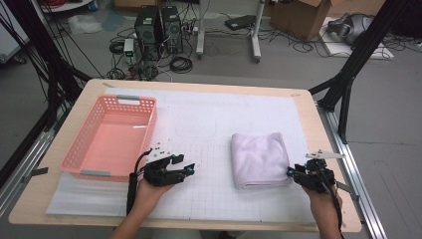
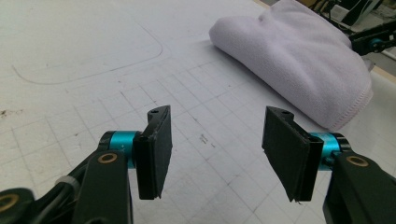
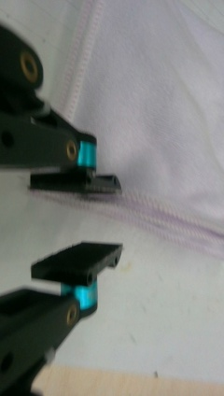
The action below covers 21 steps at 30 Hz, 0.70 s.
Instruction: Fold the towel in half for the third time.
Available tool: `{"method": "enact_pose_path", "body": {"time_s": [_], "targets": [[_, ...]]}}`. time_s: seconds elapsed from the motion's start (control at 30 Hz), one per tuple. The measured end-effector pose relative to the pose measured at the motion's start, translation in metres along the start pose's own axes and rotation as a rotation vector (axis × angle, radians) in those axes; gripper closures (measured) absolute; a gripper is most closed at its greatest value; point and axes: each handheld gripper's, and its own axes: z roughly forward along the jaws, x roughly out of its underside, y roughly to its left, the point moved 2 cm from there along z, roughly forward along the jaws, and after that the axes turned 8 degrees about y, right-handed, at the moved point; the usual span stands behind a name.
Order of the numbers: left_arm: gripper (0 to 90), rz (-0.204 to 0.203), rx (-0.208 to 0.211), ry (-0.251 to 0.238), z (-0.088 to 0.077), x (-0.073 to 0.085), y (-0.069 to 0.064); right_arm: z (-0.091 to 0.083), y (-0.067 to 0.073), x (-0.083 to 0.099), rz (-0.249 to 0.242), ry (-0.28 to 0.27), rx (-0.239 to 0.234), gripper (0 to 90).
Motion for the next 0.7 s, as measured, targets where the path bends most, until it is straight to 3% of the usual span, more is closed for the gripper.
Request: {"method": "enact_pose_path", "body": {"time_s": [0.07,0.17,0.27,0.37,0.53,0.7], "targets": [[42.9,-0.008,-0.002,-0.005,0.0,0.0,0.0,-0.006,0.002,-0.005,-0.006,-0.06,0.0,51.4],[42.8,-0.011,-0.006,-0.005,-0.001,0.0,0.001,-0.011,0.011,-0.018,-0.052,-0.164,-0.038,48.5],[42.8,-0.011,-0.005,-0.007,-0.001,0.0,0.001,-0.005,0.023,-0.037,-0.092,-0.2,-0.055,49.8],[42.8,-0.005,-0.003,-0.002,-0.001,0.0,0.0,0.01,0.035,-0.063,-0.132,-0.175,-0.053,53.6],[42.7,-0.007,-0.002,0.0,0.0,0.001,0.001,0.043,0.048,-0.098,-0.121,-0.11,-0.077,55.5],[42.7,-0.012,-0.003,-0.002,-0.001,0.001,0.002,0.081,0.06,-0.114,-0.146,0.025,-0.043,62.2]]}}
